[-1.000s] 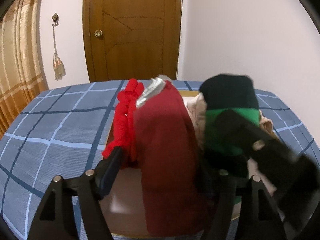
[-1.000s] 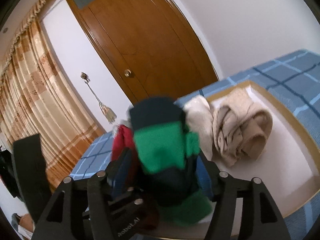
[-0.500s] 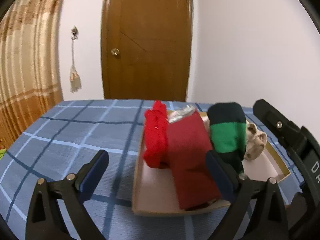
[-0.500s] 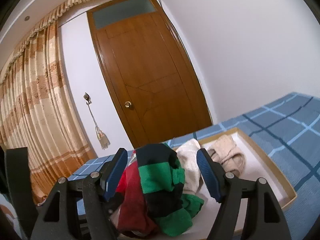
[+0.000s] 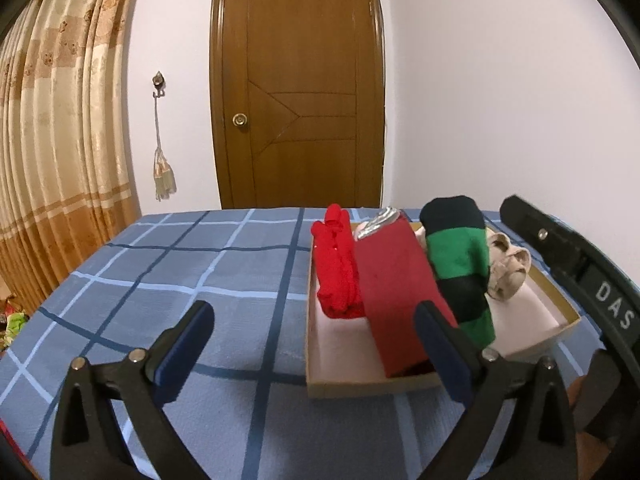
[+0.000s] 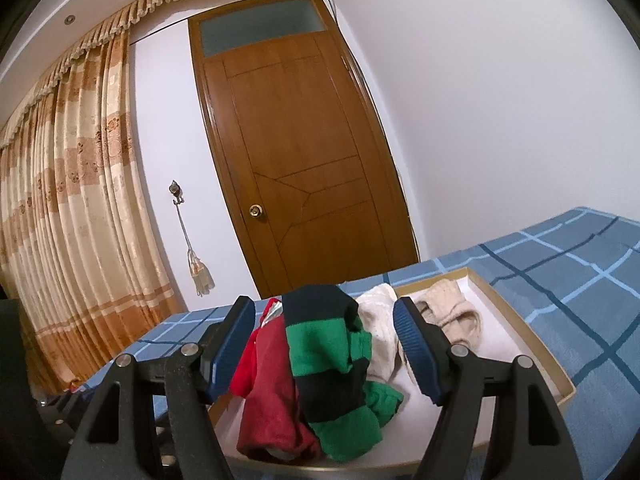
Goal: Take underwear out of drawer
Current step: 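Withdraw both open tools up from the tray, then move both open tools down into the open drawer over the socks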
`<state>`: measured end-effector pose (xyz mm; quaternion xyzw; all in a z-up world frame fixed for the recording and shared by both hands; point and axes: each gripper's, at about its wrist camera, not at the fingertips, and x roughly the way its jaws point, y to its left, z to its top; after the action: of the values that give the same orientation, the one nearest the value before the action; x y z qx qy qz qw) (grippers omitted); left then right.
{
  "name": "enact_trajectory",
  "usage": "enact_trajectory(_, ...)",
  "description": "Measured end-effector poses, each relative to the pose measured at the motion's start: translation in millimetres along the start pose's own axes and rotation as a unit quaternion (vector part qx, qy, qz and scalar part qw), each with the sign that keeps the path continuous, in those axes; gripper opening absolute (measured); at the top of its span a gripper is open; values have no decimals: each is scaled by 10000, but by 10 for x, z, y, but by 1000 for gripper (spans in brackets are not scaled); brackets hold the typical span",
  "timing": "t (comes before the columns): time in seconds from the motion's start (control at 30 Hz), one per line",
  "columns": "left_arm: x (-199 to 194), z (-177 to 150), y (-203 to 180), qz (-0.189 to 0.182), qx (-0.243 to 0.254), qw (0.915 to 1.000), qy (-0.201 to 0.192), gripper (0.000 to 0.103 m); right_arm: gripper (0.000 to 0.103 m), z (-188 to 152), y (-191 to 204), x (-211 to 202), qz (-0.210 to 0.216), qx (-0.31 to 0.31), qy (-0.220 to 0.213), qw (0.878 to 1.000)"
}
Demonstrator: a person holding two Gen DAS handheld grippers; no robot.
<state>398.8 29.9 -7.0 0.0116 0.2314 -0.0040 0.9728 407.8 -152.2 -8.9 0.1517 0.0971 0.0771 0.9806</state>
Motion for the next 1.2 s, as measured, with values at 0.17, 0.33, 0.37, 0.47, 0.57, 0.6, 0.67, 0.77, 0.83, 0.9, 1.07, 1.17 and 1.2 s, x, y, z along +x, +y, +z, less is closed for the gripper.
enact_trajectory(0.17, -183, -93, -43, -126, 69, 9998, 141, 101, 74, -63, -203, -154, 150, 560, 223, 9981)
enact_trajectory(0.33, -420, -250, -179, -227, 370, 9987, 259, 101, 74, -110, -303, -448, 157, 622, 311, 9975)
enact_trajectory(0.37, -481, -295, -214, -277, 458, 9981, 293, 102, 74, -114, -308, -534, 163, 575, 294, 9978)
enact_trajectory(0.47, -623, -419, -298, -330, 680, 9964, 371, 102, 74, -125, -309, -762, 209, 447, 314, 9983)
enact_trajectory(0.57, -747, -545, -372, -346, 857, 9945, 494, 102, 74, -158, -327, -966, 280, 454, 409, 9977)
enact_trajectory(0.6, -778, -581, -388, -353, 886, 9940, 534, 102, 74, -176, -333, -1042, 288, 456, 452, 9975)
enact_trajectory(0.67, -836, -660, -427, -372, 938, 9929, 636, 102, 74, -216, -361, -1155, 305, 453, 509, 9972)
enact_trajectory(0.77, -902, -777, -464, -382, 995, 9911, 792, 102, 74, -289, -357, -1313, 324, 413, 622, 9967)
enact_trajectory(0.83, -954, -874, -484, -405, 1037, 9898, 892, 102, 74, -342, -355, -1401, 343, 380, 696, 9963)
enact_trajectory(0.9, -988, -941, -500, -395, 1096, 9884, 972, 102, 74, -413, -359, -1495, 371, 368, 844, 9951)
enact_trajectory(1.07, -1070, -1152, -486, -332, 1202, 9848, 1207, 102, 74, -580, -380, -1655, 425, 331, 1189, 9914)
enact_trajectory(1.17, -1095, -1275, -448, -302, 1221, 9826, 1368, 102, 74, -678, -382, -1733, 432, 290, 1400, 9888)
enact_trajectory(1.2, -1099, -1325, -426, -295, 1207, 9816, 1449, 102, 74, -721, -385, -1764, 425, 295, 1508, 9872)
